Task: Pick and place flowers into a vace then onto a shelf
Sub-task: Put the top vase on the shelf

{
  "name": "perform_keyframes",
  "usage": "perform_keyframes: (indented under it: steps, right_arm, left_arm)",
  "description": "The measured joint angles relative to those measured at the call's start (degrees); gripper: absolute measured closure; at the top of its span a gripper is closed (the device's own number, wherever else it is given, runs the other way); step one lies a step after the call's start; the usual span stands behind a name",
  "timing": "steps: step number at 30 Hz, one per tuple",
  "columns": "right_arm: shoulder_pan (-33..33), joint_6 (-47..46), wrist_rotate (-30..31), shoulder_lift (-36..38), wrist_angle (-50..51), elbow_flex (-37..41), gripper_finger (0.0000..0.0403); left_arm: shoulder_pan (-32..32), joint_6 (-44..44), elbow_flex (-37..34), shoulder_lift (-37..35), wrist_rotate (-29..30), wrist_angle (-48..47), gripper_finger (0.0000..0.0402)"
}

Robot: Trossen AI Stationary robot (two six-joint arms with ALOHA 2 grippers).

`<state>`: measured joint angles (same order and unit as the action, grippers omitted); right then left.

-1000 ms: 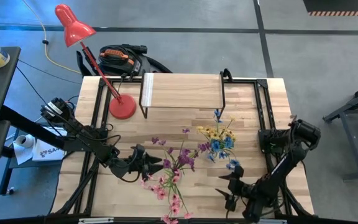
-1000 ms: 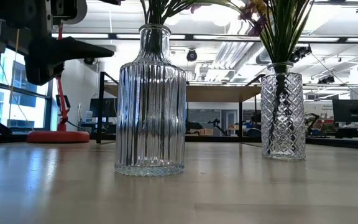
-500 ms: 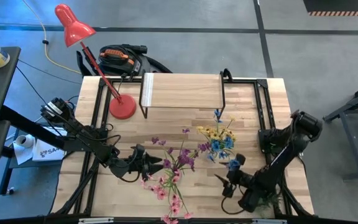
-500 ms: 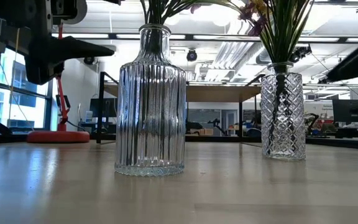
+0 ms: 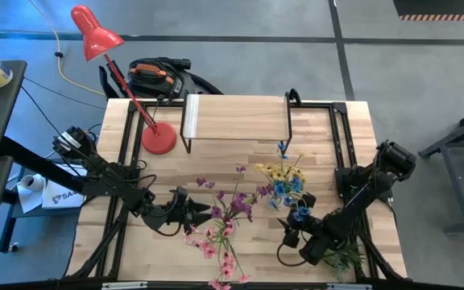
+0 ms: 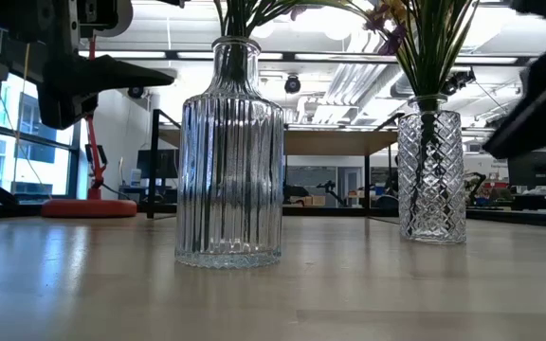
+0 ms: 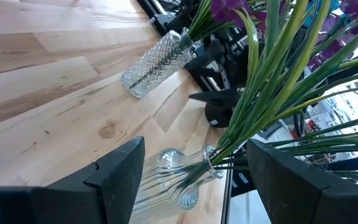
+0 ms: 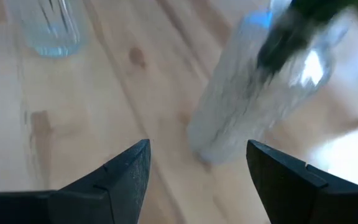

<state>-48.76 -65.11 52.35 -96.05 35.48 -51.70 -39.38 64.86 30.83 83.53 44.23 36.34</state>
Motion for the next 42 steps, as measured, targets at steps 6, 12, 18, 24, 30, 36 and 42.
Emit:
perform_keyframes:
  steps: [6, 12, 18, 24, 30, 36, 42]
  right_arm:
    - [2.0, -5.6, -7.7, 0.0, 3.1, 0.0, 0.0147]
    - [2.0, -3.2, -3.7, 0.0, 2.8, 0.0, 0.0145]
    - [1.5, -2.1, 1.1, 0.0, 2.2, 0.0, 0.0120]
    - [1.5, -0.4, 2.4, 0.0, 1.4, 0.0, 0.0087]
    - [2.1, -0.4, 3.8, 0.0, -1.9, 0.0, 0.0077]
    - [3.6, -1.3, 1.7, 0.0, -1.8, 0.0, 0.0076]
    - [3.8, -1.2, -0.5, 0.0, 1.2, 0.0, 0.0076]
  left_arm:
    - [0.0, 0.0, 0.0, 0.0, 0.0, -0.1, 0.0085]
    - [0.0, 0.0, 0.0, 0.0, 0.0, -0.5, 0.0085]
    - [0.0, 0.0, 0.0, 0.0, 0.0, -0.5, 0.0085]
    - [0.0, 0.0, 0.0, 0.0, -2.0, -0.5, 0.0085]
    - [1.8, -1.6, 0.0, -0.1, 33.7, 0.2, 0.0085]
    - [6.2, -3.0, -0.4, -2.8, 28.3, -1.8, 0.0085]
    - [8.1, -13.1, -0.4, -2.6, 16.1, -1.9, 0.0085]
